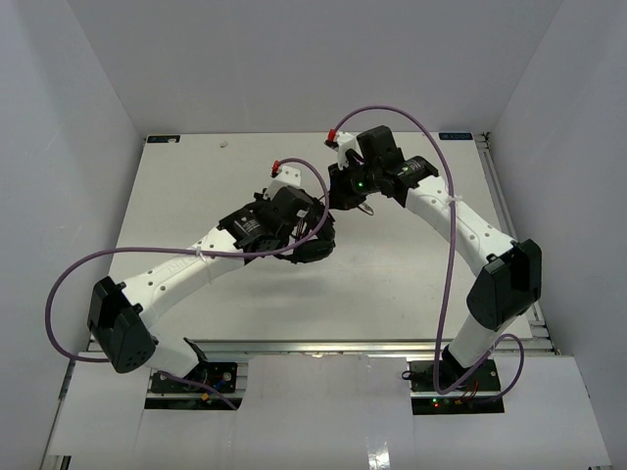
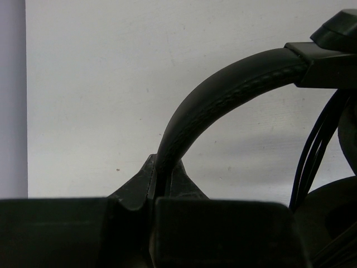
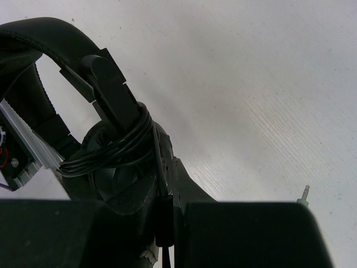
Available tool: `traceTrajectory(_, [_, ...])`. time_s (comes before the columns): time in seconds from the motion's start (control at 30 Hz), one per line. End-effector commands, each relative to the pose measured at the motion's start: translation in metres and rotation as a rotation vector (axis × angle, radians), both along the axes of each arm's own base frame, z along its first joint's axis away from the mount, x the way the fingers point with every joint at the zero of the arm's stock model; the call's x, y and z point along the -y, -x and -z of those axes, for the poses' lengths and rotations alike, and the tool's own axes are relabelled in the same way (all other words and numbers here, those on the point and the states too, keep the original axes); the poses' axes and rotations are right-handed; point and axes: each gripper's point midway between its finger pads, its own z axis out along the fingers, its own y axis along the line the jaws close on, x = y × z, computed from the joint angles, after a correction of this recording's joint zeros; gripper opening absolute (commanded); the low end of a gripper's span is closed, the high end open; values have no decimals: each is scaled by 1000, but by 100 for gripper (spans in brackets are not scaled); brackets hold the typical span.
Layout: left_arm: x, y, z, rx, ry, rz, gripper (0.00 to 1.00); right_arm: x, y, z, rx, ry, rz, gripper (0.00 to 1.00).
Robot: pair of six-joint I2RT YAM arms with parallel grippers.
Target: Wrap the headphones
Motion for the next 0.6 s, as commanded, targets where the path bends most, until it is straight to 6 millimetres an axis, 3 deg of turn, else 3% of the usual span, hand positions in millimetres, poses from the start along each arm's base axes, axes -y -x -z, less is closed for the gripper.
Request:
traceTrajectory(0.0, [-37, 9, 15, -25, -147, -151, 0, -18, 2, -54, 44, -155, -41, 9])
traceTrajectory(0.23, [-48, 10, 11, 3, -191, -215, 0, -22, 3, -69, 60, -175, -66, 14])
traceTrajectory(0.57, [-36, 6, 9, 16, -127, -174, 0, -25, -8, -70, 83, -194, -36, 12])
